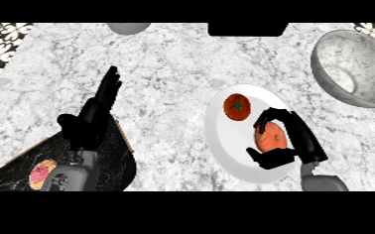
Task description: Pick the squash from the plate and place it in the bowl
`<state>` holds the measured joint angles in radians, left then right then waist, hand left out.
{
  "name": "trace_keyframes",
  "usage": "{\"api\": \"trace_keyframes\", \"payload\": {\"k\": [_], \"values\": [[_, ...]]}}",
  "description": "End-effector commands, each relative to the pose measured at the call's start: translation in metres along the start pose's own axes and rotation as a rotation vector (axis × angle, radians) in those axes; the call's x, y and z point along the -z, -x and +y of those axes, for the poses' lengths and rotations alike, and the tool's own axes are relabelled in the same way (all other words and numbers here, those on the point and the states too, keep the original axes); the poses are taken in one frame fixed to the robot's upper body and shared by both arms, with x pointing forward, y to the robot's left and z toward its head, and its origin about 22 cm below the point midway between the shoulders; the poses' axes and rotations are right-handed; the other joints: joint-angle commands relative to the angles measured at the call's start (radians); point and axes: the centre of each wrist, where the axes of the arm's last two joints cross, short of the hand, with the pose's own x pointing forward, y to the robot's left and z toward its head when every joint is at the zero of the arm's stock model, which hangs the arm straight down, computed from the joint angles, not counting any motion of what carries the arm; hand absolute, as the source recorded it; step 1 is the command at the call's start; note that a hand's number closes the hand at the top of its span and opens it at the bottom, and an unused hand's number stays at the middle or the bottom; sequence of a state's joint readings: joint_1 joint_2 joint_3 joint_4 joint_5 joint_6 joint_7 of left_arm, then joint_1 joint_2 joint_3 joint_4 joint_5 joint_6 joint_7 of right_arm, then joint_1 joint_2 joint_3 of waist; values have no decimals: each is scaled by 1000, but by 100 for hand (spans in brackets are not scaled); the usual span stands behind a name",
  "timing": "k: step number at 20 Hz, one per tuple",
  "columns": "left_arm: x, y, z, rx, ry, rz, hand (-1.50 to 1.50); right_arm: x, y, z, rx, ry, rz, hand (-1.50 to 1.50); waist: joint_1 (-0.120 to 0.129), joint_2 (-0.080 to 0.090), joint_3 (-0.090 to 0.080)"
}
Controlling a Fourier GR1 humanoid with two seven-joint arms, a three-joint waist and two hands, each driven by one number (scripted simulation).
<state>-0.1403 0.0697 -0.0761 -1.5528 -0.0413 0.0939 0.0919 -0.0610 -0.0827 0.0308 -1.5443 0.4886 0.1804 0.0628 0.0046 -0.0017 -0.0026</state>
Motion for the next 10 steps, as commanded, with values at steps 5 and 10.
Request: {"api": "trace_keyframes", "payload": {"k": [5, 10], "values": [[-1, 6, 17, 3, 1, 5, 0, 21, -81, 1, 102, 306, -177, 150, -3, 1, 2], [14, 1, 9, -6, -17, -3, 0, 4, -129, -25, -50, 452, -305, 150, -19, -1, 1]]}}
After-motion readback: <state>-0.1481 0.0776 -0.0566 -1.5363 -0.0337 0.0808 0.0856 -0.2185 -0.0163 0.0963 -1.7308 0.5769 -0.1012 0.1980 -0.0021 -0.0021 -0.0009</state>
